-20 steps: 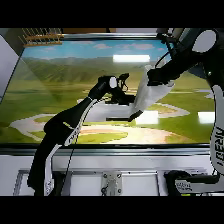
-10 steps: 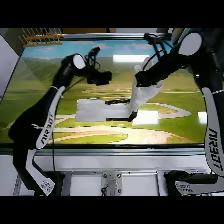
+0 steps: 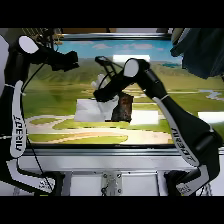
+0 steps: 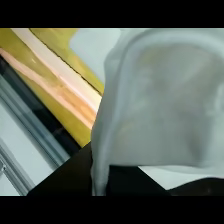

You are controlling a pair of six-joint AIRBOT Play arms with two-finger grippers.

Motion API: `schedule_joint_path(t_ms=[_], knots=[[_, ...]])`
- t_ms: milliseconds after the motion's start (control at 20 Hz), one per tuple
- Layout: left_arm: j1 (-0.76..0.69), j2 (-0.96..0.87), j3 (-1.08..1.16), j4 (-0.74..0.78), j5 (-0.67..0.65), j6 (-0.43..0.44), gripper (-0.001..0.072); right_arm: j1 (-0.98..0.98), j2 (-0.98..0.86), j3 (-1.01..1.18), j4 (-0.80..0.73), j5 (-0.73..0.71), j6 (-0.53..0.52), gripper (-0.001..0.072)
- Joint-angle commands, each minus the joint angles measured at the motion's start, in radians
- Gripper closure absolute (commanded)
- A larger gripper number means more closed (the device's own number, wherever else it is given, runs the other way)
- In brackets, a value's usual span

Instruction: Fold the clothes and pants, and hang the long-sleeved shirts on hangers.

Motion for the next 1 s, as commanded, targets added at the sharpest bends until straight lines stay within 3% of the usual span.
schedule_joint_path(t_ms=[0, 50, 100, 150, 250, 400, 500, 750, 950], knots=[[0.058, 0.047, 0.0, -0.001, -0.042, 0.009, 0.0702, 0.08, -0.12, 0.001, 0.092, -0.214, 0.0, 0.0697], [0.068, 0.055, 0.0, -0.001, -0.051, 0.009, 0.0703, 0.095, -0.155, 0.001, 0.119, -0.27, -0.001, 0.0689], [0.069, 0.062, 0.0, -0.001, -0.058, 0.009, 0.0702, 0.108, -0.187, 0.001, 0.14, -0.325, -0.001, 0.0618], [0.07, 0.068, 0.0, 0.0, -0.06, 0.009, 0.0702, 0.12, -0.218, 0.001, 0.167, -0.379, -0.001, 0.0367], [0.069, 0.07, 0.0, -0.001, -0.06, 0.009, 0.0702, 0.13, -0.266, 0.006, 0.253, -0.432, -0.042, 0.0177], [0.069, 0.07, 0.0, 0.0, -0.059, 0.009, 0.0702, 0.124, -0.275, 0.008, 0.427, -0.434, -0.205, 0.0167], [0.069, 0.07, 0.0, 0.0, -0.063, 0.01, 0.0702, 0.101, -0.24, 0.008, 0.433, -0.422, -0.245, 0.0181], [0.049, 0.074, -0.011, 0.001, -0.089, 0.033, 0.0703, -0.069, -0.043, -0.064, 0.217, -0.262, -0.213, 0.0185], [-0.008, 0.153, -0.201, 0.0, -0.016, 0.06, 0.0702, -0.268, 0.261, -0.429, -0.006, -0.272, -0.138, 0.0187]])
